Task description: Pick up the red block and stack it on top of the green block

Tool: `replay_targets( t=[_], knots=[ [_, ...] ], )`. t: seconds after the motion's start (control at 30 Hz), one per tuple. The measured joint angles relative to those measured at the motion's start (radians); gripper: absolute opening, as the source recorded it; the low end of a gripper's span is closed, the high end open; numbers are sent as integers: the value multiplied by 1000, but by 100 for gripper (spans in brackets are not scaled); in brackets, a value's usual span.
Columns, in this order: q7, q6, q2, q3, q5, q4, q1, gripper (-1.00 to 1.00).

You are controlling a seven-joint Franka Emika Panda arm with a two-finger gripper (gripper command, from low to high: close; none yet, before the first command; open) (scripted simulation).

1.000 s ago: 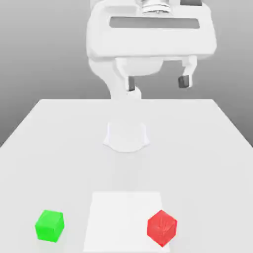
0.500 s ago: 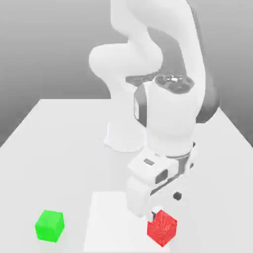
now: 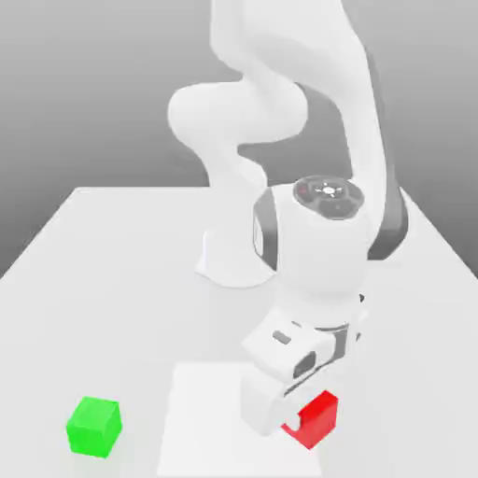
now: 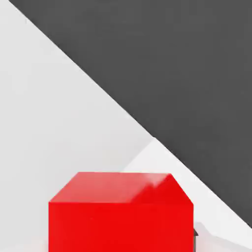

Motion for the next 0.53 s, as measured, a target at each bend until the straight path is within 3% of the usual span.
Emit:
replay_targets(
  t=[0.3, 0.4, 0.43, 0.53],
  knots=[
    [29, -65, -28, -236, 71, 29, -238, -100],
    [-20, 14, 74, -219, 154, 46, -299, -100],
    [-32, 35, 99, -208, 172, 48, -311, 100],
    [-32, 35, 99, -208, 172, 48, -311, 100]
  ],
)
